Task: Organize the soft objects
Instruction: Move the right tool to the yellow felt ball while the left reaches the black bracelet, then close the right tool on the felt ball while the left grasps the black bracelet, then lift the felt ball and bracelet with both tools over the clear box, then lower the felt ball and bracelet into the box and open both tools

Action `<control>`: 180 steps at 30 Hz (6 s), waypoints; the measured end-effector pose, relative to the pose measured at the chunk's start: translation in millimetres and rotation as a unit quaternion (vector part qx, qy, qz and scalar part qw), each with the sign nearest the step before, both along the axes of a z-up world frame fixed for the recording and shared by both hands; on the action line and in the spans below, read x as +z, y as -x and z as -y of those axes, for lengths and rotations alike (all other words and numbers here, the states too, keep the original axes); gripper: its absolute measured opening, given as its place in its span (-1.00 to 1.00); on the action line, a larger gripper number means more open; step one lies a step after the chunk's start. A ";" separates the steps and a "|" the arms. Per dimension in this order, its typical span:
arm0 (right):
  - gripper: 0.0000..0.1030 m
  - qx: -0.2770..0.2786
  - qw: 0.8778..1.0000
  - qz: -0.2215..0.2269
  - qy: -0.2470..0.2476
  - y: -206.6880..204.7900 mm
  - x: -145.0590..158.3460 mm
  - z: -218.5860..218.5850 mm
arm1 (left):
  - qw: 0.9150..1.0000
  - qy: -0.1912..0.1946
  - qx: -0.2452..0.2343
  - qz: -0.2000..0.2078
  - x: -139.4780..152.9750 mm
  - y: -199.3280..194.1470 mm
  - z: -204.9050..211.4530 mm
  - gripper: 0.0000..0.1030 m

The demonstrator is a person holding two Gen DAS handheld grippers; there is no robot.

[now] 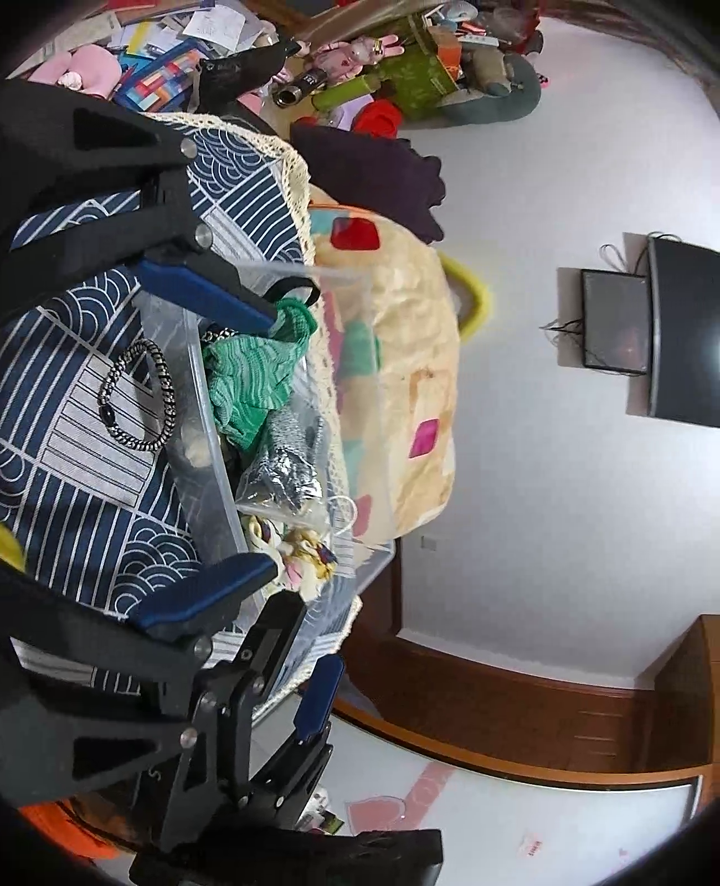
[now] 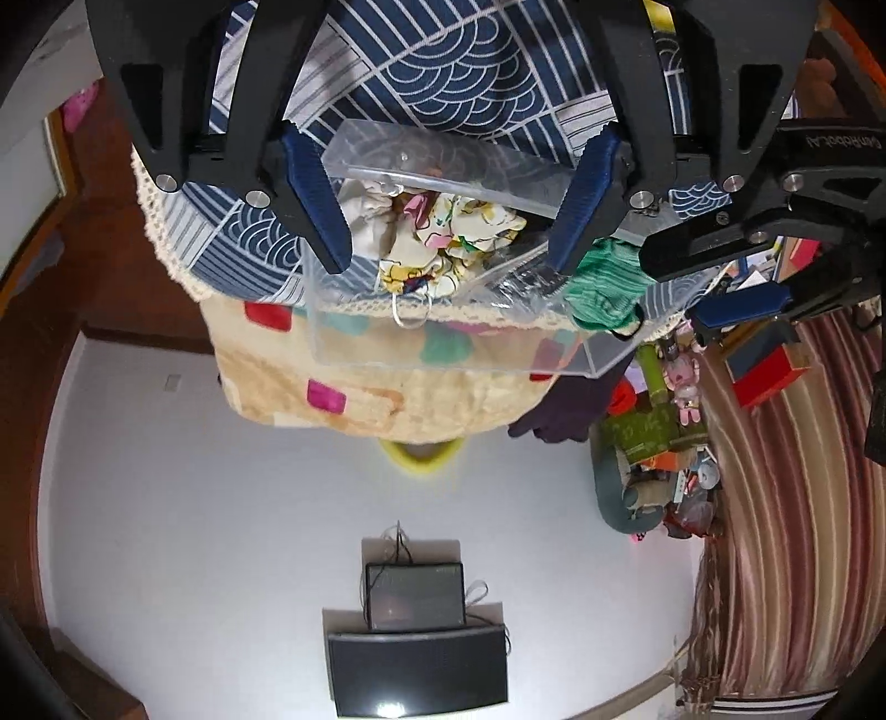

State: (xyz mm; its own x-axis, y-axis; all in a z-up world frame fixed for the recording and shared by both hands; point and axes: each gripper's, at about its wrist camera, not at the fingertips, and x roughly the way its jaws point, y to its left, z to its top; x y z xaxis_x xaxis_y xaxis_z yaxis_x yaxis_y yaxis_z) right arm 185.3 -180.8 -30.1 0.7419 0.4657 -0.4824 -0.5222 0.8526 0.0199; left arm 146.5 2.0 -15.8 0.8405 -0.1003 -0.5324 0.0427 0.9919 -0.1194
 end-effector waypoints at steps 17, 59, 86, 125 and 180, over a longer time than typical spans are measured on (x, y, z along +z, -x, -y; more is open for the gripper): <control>0.53 0.034 0.999 0.034 -0.003 60.3 4.3 1.7 | 0.998 -0.013 0.035 0.048 12.3 81.0 -19.6 0.82; -0.18 0.066 0.996 -0.062 0.013 67.6 -51.8 -3.6 | 0.995 0.056 0.028 -0.077 -70.1 63.3 -33.0 -0.27; -0.18 0.065 0.996 -0.058 -0.011 43.9 -50.3 2.5 | 0.990 0.001 0.040 -0.132 -96.4 -7.8 -21.0 -0.99; -0.18 0.059 0.997 -0.057 -0.014 43.6 -50.4 7.3 | 0.991 -0.048 0.041 -0.116 -91.3 8.0 0.5 -0.88; 0.06 0.020 0.999 -0.023 0.017 -7.2 -23.7 -16.4 | 0.998 -0.012 0.055 -0.037 -36.9 -21.2 -8.9 -0.06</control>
State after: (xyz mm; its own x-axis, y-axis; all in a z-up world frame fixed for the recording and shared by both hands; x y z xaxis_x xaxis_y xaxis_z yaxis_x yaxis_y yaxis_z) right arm 192.5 -164.5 -53.7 0.6999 0.4769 -0.5318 -0.5547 0.8319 0.0161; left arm 167.7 10.9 -52.7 0.8044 0.0047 -0.5941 -0.0755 0.9927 -0.0943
